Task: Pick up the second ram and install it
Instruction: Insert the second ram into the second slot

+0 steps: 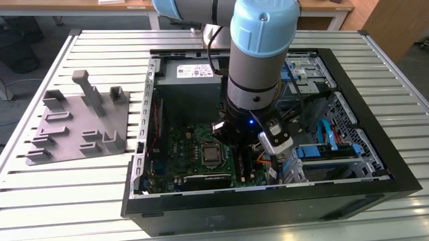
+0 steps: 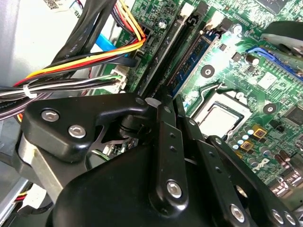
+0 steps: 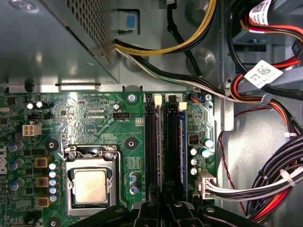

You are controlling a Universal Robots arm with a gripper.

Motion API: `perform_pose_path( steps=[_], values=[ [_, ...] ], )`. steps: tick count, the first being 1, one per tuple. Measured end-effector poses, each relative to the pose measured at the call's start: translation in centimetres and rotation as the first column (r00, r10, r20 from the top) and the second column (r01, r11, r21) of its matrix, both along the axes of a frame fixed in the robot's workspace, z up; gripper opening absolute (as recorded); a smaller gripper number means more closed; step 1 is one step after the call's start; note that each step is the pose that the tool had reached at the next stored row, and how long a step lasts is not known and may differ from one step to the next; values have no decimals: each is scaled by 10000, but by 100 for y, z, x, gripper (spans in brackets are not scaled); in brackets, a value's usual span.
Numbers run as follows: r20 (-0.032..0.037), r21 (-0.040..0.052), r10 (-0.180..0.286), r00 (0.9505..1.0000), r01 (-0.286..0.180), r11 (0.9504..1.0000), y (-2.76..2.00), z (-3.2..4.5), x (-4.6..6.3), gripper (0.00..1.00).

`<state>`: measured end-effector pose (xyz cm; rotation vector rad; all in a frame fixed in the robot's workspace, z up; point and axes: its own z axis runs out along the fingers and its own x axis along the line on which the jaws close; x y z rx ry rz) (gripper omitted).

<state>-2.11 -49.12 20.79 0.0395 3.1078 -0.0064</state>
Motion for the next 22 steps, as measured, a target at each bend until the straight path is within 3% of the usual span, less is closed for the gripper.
perform_pose_path(
  steps=[3, 4, 6, 7, 9, 16, 18, 22],
  values=[
    [1, 3, -1, 10000, 1, 10000, 0, -2, 0, 15],
    [1, 2, -1, 10000, 1, 10000, 1, -2, 0, 21],
    [0, 1, 0, 10000, 0, 10000, 0, -2, 0, 21],
    [0, 0, 0, 10000, 0, 10000, 0, -2, 0, 27],
    [1, 2, -1, 10000, 1, 10000, 0, 30, 0, 27],
    [-1, -3, 0, 10000, 0, 10000, 21, 349, 0, 26],
    [0, -4, 1, 10000, -1, 10000, 32, 440, 1, 13],
    [0, -4, 0, 10000, 0, 10000, 40, 622, 0, 10]
  ],
)
